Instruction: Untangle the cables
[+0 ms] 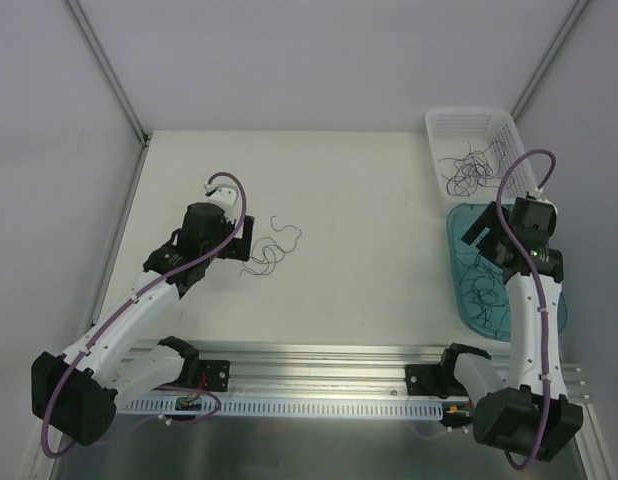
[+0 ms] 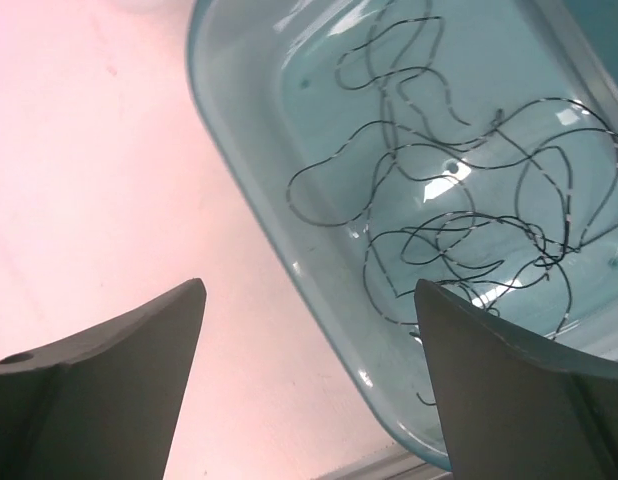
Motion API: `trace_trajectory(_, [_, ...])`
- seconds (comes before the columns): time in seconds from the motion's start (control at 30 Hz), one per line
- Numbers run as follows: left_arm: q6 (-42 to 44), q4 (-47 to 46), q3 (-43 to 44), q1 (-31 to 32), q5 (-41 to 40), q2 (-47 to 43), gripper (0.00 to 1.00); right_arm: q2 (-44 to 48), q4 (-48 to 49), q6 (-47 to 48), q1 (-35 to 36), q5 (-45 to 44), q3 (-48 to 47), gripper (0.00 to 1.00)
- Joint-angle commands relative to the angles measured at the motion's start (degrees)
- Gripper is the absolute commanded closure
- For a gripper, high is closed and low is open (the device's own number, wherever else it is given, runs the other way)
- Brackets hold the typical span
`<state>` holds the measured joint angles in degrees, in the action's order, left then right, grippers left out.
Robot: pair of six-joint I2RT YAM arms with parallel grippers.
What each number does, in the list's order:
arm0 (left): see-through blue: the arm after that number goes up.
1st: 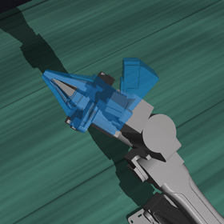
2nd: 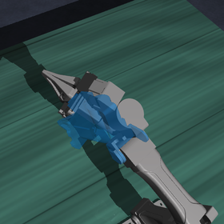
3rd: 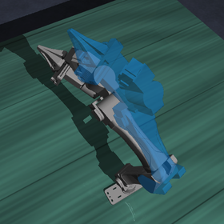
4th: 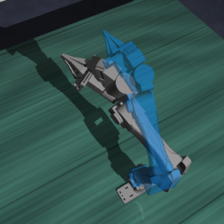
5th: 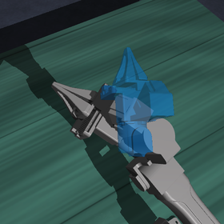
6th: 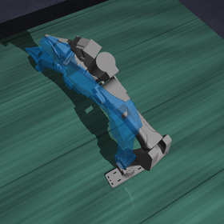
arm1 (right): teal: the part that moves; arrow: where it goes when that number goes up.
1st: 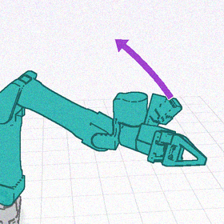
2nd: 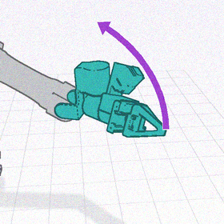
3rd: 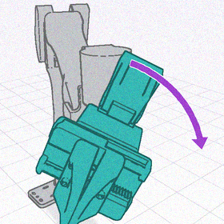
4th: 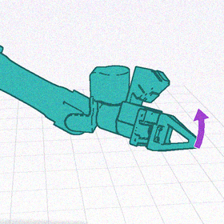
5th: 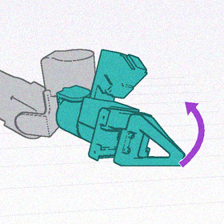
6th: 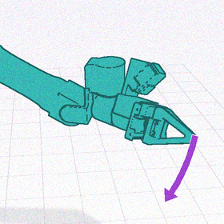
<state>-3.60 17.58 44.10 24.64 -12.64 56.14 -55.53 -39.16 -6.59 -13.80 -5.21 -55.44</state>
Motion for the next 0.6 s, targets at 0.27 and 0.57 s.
trace_trajectory(0.27, [-4.57,1.58,0.90,-1.96,-8.19,0.20,0.01,0.87,6.78,2.55,27.58,4.69,-2.22,0.10])
trace_trajectory(0.57, [-10.55,2.89,1.87,-11.63,0.59,1.87,0.01,-23.88,21.74,9.31,50.88,8.01,-9.06,0.14])
